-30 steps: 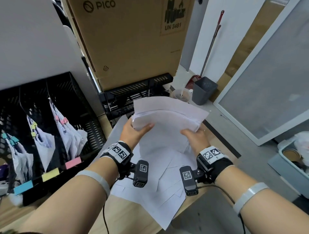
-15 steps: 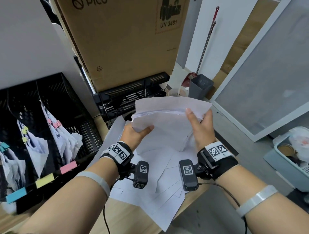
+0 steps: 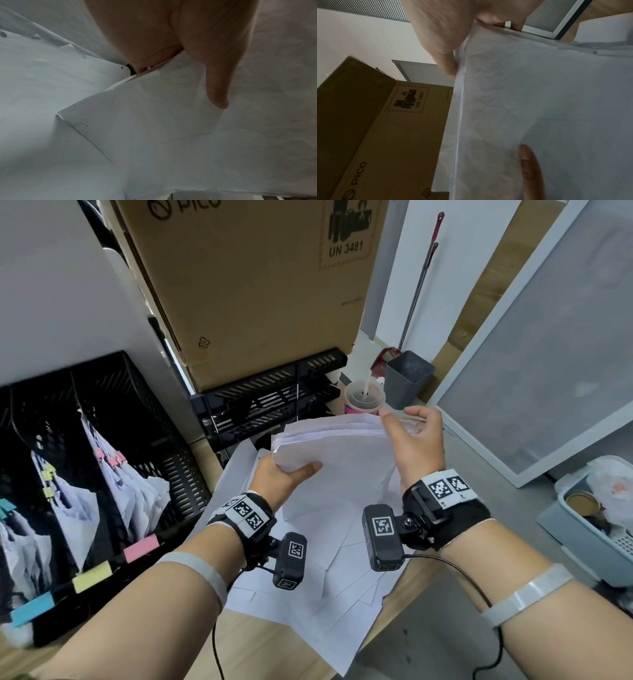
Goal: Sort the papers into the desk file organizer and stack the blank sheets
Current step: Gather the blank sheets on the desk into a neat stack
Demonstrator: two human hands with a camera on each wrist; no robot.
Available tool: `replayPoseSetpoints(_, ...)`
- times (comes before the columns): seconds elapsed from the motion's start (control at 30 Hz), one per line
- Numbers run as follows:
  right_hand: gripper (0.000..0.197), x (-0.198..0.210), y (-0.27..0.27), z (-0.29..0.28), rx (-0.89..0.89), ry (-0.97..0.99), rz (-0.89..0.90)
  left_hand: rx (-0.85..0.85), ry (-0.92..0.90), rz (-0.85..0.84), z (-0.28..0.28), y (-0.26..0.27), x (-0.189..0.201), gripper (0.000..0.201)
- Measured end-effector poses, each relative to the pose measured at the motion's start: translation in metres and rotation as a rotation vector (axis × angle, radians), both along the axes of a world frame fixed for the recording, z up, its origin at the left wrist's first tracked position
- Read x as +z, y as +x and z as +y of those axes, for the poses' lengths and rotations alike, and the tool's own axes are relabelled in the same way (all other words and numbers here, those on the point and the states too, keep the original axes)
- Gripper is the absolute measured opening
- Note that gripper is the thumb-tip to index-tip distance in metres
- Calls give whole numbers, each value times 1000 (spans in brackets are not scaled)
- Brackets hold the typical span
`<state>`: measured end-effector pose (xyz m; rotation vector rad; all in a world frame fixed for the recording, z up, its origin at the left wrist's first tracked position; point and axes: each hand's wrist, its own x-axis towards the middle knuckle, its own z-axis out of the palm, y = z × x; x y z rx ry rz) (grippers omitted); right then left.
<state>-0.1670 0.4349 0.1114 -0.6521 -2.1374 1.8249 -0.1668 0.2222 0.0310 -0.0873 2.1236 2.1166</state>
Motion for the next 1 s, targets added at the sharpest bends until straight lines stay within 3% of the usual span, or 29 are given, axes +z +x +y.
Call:
replayPoseSetpoints(0.17, 42, -4, -3, 1, 4, 60, 35, -17, 26, -5, 0, -1, -4, 44)
replayPoseSetpoints(0.3, 41, -8, -3, 4, 41, -9, 23, -8, -20, -19, 1, -1, -14, 43)
replayPoseSetpoints(0.47, 56, -34, 9, 18, 259, -131, -51, 52, 62, -90, 3, -1, -22, 31)
replayPoseSetpoints(0.6, 31, -62, 22, 24, 335, -6, -268, 17, 186, -160, 1, -3, -23, 32)
replayPoseSetpoints(0.67, 21, -78, 28, 21, 329, 10, -370, -11, 155, -215, 1, -1, -29, 31)
replayPoseSetpoints(0.8, 30, -85, 26, 22, 271, 57, -378, -14, -128, -210, -7, 1, -51, 31)
replayPoseSetpoints(0.87, 29, -83, 22, 30, 221, 63, -389, 38, -384, -187, -20, -1, -61, 29)
replayPoseSetpoints(1.0, 32, -101, 21, 40, 226, 106, -588, -60, -907, -314, -47, 1, -78, 59)
